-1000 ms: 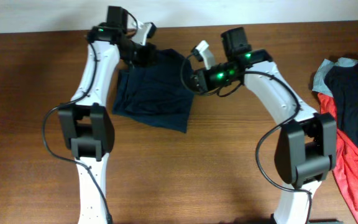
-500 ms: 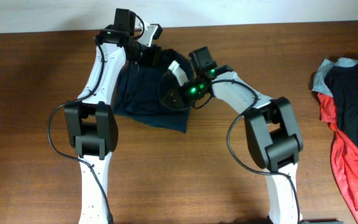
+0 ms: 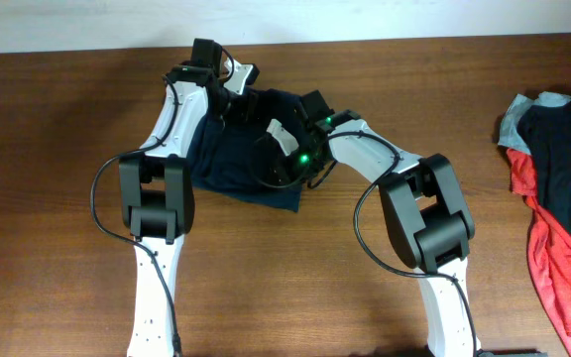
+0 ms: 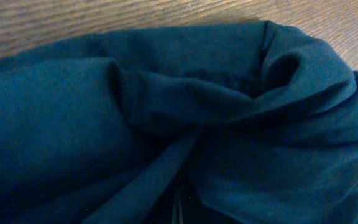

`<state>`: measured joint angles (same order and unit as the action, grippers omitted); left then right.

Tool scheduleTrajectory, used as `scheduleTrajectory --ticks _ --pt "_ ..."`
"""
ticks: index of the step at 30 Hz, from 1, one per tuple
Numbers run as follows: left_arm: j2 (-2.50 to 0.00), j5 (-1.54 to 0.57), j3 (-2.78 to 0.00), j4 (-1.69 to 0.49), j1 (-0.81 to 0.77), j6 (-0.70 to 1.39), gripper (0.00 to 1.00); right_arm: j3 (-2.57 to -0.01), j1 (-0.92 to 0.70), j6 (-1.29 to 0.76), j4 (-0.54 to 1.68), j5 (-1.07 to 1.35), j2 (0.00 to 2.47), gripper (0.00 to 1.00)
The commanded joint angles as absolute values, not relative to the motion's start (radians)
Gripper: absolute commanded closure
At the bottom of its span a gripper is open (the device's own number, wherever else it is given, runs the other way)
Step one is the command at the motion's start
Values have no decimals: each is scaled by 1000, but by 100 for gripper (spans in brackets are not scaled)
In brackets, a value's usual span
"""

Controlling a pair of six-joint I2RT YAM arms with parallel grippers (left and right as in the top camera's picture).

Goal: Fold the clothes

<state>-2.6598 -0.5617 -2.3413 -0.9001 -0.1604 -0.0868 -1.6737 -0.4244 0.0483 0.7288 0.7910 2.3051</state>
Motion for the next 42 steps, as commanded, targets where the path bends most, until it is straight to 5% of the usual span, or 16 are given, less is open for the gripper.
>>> scheduleTrajectory --ticks 1,10,27,42 --pt "-2716 -499 -2343 -883 -154 -103 99 -1613 -427 43 713 743 2319 96" --pt "-2715 -500 -2360 -882 -154 -89 100 -1407 -405 -253 445 661 2319 96" --pt "-2702 -580 -3010 -1299 -115 -38 99 -1456 -364 -124 530 882 2219 96" --pt "-2754 -518 -3023 -1543 -69 -69 95 -1496 -187 -80 535 977 2008 91"
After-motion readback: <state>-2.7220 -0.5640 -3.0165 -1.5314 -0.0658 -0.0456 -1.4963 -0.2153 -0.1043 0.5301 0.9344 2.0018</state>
